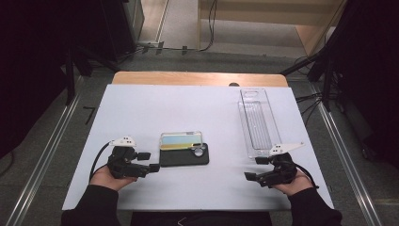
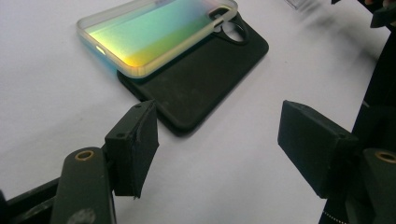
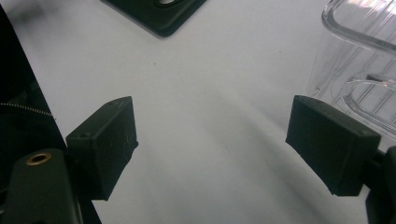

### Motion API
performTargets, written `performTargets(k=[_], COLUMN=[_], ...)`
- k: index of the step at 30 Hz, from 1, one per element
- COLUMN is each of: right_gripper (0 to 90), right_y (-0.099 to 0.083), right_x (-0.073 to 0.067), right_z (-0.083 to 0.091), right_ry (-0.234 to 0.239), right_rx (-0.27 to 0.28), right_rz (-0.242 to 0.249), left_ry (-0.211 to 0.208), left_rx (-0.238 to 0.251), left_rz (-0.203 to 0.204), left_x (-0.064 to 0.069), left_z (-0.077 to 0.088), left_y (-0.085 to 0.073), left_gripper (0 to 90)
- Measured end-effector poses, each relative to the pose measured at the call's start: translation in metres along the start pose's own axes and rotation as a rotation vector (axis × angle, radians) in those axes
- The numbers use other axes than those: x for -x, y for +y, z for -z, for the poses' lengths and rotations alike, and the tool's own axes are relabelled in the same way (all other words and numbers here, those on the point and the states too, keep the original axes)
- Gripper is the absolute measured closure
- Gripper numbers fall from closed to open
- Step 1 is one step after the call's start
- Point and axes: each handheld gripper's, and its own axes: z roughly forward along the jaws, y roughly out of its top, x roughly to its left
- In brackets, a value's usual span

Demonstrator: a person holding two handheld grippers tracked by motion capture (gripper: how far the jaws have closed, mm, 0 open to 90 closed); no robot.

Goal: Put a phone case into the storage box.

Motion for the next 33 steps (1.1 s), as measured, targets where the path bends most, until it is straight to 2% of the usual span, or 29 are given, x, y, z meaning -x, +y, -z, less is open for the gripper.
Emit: performTargets(k=[7, 13, 22, 33], right_gripper=[14.3, 14.4, 14.4, 14.4], right_y=[0.000, 0.000, 0.000, 0.000], right_x=[0.000, 0.000, 0.000, 0.000], right_z=[0.000, 0.000, 0.000, 0.000], right_ry=[-0.002, -0.002, -0.002, -0.005], right_rx=[-0.001, -0.007, -0.006, -0.008], right_rz=[0.001, 0.008, 0.005, 0.005], left_ry=[0.032, 0.033, 0.023, 0.023], left_rx=[-0.008, -0.025, -0.037, -0.049], left_rz=[-0.006, -0.021, -0.005, -0.017], left_x=[-0.003, -0.008, -0.019, -0.033], left_z=[0.000, -0.005, -0.016, -0.030], left_y=[0.010, 0.025, 0.046, 0.069], left_gripper=[28.9, 29.0, 29.0, 29.1])
